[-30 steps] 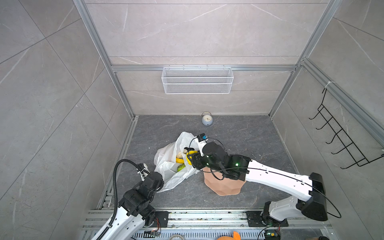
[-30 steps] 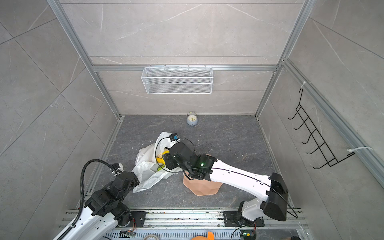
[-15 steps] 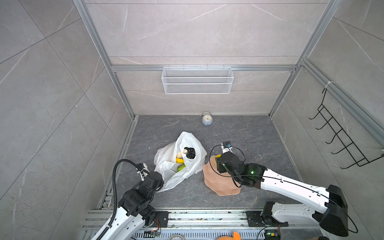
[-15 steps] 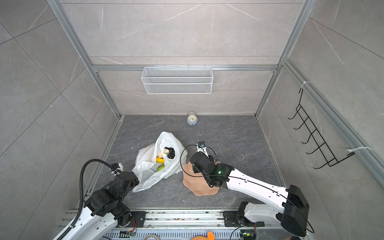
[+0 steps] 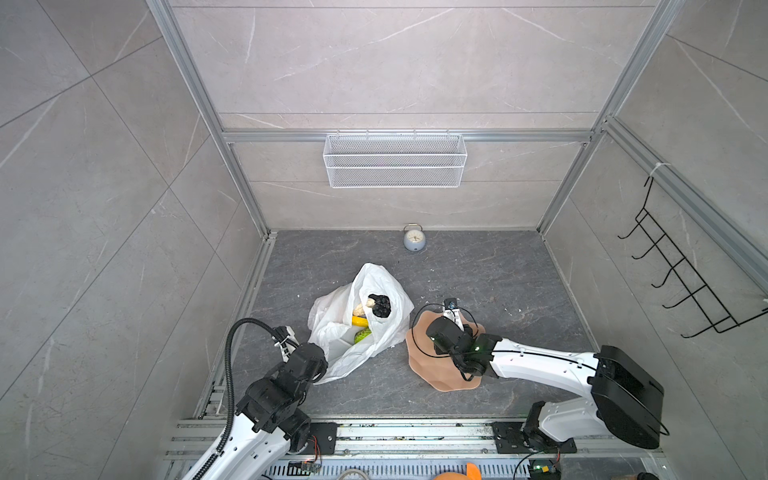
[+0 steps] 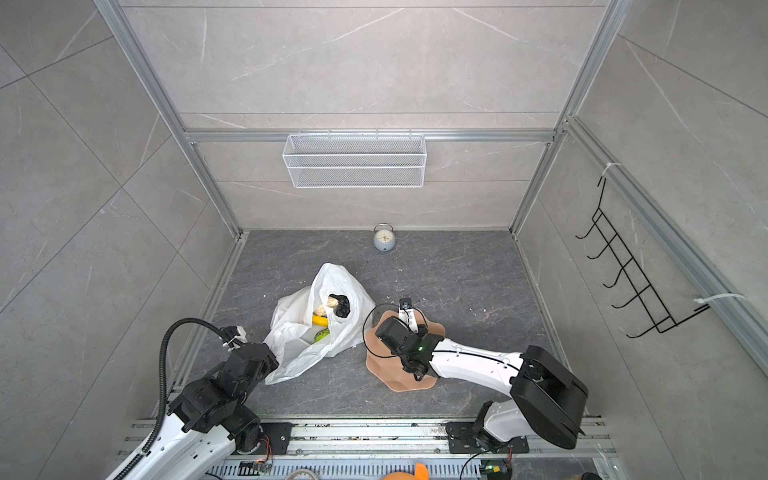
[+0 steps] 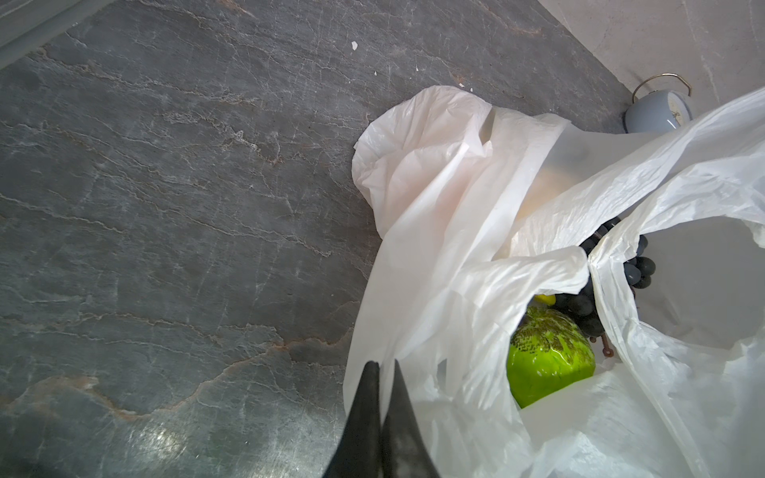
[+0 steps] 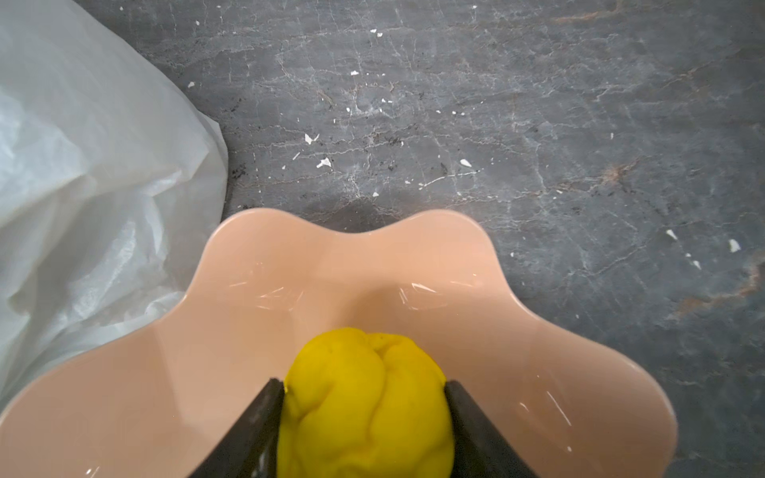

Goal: Take the fake fruits out of the plastic bag
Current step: 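Carry the yellow pepper with the right gripper into the pink bowl and release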

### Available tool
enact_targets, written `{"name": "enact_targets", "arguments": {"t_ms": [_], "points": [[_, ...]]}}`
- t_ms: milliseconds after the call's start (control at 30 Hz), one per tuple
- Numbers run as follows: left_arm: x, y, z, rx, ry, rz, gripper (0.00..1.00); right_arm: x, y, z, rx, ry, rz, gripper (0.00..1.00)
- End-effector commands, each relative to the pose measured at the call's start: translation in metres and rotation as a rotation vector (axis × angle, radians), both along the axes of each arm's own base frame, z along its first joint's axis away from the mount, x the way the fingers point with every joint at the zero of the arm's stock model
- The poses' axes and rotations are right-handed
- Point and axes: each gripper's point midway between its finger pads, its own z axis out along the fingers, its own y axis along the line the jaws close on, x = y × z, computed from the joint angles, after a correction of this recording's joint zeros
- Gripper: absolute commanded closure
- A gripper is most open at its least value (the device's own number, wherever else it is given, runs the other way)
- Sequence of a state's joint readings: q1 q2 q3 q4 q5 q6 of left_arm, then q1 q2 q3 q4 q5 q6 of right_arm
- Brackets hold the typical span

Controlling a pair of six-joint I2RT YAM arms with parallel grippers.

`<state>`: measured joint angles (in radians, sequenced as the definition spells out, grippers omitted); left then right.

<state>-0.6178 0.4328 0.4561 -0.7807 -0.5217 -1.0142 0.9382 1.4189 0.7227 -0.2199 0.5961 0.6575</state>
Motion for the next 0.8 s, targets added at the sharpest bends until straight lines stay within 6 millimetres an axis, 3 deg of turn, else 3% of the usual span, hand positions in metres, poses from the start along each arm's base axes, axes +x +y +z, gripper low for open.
{"name": "enact_targets", "arguments": {"t_ms": [0, 367, 767], "points": [[0.003, 0.001, 0.015, -0.004, -0.043, 0.005, 0.99, 0.003, 0.002, -0.005, 0.036, -0.021, -0.03, 0.42], [0.005, -0.002, 0.016, -0.015, -0.043, 0.002, 0.99, -0.001, -0.001, -0.025, 0.008, 0.026, -0.036, 0.38], [0.007, -0.003, 0.022, -0.007, -0.052, -0.005, 0.99, -0.004, 0.005, -0.018, 0.03, 0.039, -0.008, 0.27]]}}
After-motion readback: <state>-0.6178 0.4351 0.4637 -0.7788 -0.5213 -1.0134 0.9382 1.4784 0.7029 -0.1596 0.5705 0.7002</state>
